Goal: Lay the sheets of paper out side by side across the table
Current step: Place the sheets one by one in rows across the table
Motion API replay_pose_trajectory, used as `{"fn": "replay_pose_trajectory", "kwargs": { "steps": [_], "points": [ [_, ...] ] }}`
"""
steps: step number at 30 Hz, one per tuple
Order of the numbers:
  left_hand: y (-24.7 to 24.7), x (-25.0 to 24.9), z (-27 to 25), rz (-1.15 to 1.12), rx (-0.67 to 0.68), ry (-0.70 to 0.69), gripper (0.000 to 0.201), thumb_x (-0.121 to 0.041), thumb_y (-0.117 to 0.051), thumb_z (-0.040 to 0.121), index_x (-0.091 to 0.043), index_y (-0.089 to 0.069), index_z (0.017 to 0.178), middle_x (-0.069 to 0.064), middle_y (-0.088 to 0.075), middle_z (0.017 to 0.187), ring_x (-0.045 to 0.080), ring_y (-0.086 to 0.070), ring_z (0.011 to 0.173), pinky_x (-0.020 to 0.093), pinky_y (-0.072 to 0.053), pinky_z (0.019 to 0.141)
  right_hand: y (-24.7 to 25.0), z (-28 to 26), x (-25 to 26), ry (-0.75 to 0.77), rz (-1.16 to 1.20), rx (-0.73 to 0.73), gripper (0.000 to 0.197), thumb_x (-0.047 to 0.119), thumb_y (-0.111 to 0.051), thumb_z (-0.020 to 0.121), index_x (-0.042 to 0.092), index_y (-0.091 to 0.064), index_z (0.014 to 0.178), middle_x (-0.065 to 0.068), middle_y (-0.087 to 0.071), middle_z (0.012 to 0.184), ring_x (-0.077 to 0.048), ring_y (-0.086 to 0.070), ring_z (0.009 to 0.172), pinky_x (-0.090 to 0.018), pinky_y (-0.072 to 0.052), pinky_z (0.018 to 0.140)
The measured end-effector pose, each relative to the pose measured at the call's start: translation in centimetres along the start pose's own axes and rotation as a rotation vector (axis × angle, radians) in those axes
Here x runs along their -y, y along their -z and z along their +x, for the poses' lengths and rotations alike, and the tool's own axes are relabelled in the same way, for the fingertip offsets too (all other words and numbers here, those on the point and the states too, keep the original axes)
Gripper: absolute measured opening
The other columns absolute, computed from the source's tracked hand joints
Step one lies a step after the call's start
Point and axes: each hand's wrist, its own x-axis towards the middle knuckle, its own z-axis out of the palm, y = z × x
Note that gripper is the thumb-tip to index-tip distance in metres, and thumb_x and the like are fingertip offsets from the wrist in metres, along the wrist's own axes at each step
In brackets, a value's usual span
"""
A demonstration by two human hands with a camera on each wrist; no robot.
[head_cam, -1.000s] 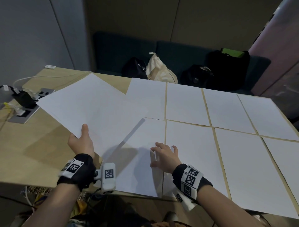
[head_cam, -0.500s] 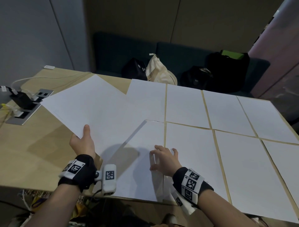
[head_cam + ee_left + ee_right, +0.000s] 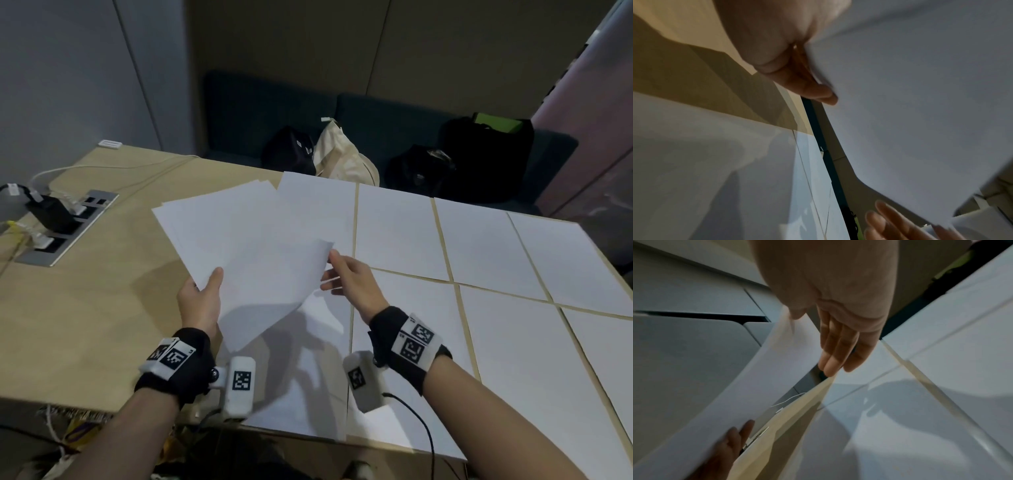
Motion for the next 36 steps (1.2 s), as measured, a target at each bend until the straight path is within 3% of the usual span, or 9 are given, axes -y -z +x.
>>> {"fn": "replay_pose_trajectory", "kwargs": {
  "steps": [3,8,12,16,20,23,26,29,36],
  "points": [
    [0.0,-0.3,0.4,-0.01,0.041,0.009,0.03,-0.017,-0.057,0.092,-0.001,-0.058,0.117,0.006,-0.061,0.109,0.02,-0.057,0.1,0.029,-0.042,0.086,-0.1,0.6,1.5,0.067,0.089,-0.033,0.037,0.032,-0.036,0.1,0.005,-0.06,0.091,-0.004,-0.057,0.07,-0.017,-0.053,0.06,-0.025,-0.043,0.061],
    [0.9,-0.8,1.6,-0.04,0.124,0.065,0.027,-0.017,-0.059,0.09,-0.003,-0.059,0.113,0.008,-0.065,0.108,0.024,-0.061,0.098,0.033,-0.047,0.087,1.1,1.8,2.3,0.022,0.117,-0.128,0.055,0.041,-0.026,0.1,0.002,-0.063,0.107,-0.001,-0.057,0.07,-0.012,-0.049,0.059,-0.024,-0.036,0.055],
    [1.0,-1.3,2.0,-0.076,0.185,0.095,0.013,-0.012,-0.057,0.09,-0.007,-0.06,0.101,0.006,-0.065,0.094,0.02,-0.062,0.082,0.029,-0.047,0.071,0.9,2.4,2.2,-0.013,-0.154,0.031,0.043,0.035,-0.059,0.089,0.007,-0.054,0.122,0.002,-0.052,0.079,-0.01,-0.046,0.059,-0.015,-0.037,0.044],
    [0.5,-1.7,2.1,-0.109,0.223,0.056,0.01,-0.009,-0.057,0.091,-0.016,-0.064,0.088,0.0,-0.068,0.092,0.013,-0.065,0.08,0.028,-0.05,0.072,-0.1,3.1,1.1,-0.02,-0.292,0.126,0.067,0.009,-0.076,0.074,0.015,-0.043,0.131,-0.011,-0.057,0.105,-0.013,-0.052,0.057,-0.016,-0.043,0.046],
    [0.8,-2.0,3.0,-0.108,0.153,0.031,0.005,-0.019,-0.066,0.086,-0.019,-0.061,0.083,-0.001,-0.065,0.092,0.016,-0.063,0.086,0.034,-0.048,0.088,-0.9,4.0,0.9,0.063,-0.239,-0.015,0.039,0.006,-0.074,0.074,0.006,-0.056,0.109,-0.008,-0.061,0.084,-0.01,-0.05,0.042,-0.017,-0.041,0.039],
    [1.3,-2.0,3.5,-0.121,0.116,0.031,0.023,-0.034,-0.069,0.082,-0.015,-0.06,0.093,0.002,-0.065,0.104,0.02,-0.06,0.098,0.042,-0.044,0.1,-1.3,4.7,1.3,0.148,-0.255,-0.079,0.015,0.01,-0.069,0.08,0.008,-0.055,0.083,0.0,-0.055,0.063,-0.012,-0.048,0.043,-0.013,-0.039,0.039],
    [1.5,-2.2,3.6,-0.135,0.174,0.08,0.026,-0.026,-0.057,0.092,-0.012,-0.056,0.114,0.001,-0.065,0.11,0.019,-0.061,0.104,0.037,-0.046,0.096,-1.9,5.5,1.4,0.183,-0.27,-0.09,0.02,0.013,-0.062,0.086,0.017,-0.051,0.069,0.002,-0.052,0.057,-0.012,-0.048,0.044,-0.011,-0.037,0.039],
    [1.9,-2.1,3.9,-0.047,0.261,0.111,0.029,-0.009,-0.052,0.094,-0.005,-0.053,0.123,0.006,-0.064,0.112,0.02,-0.061,0.097,0.029,-0.047,0.078,-2.9,6.1,1.7,0.187,-0.203,-0.083,0.01,0.013,-0.053,0.092,0.011,-0.053,0.082,0.004,-0.05,0.059,-0.012,-0.047,0.049,-0.013,-0.037,0.042],
    [3.6,-2.2,5.3,-0.07,0.233,0.091,0.036,0.0,-0.045,0.095,-0.006,-0.047,0.131,0.008,-0.061,0.119,0.024,-0.058,0.108,0.037,-0.045,0.096,-5.0,7.9,1.8,0.165,-0.159,-0.135,0.04,0.018,-0.035,0.098,0.013,-0.036,0.058,-0.001,-0.038,0.057,-0.019,-0.036,0.057,-0.028,-0.031,0.06]
  ]
}}
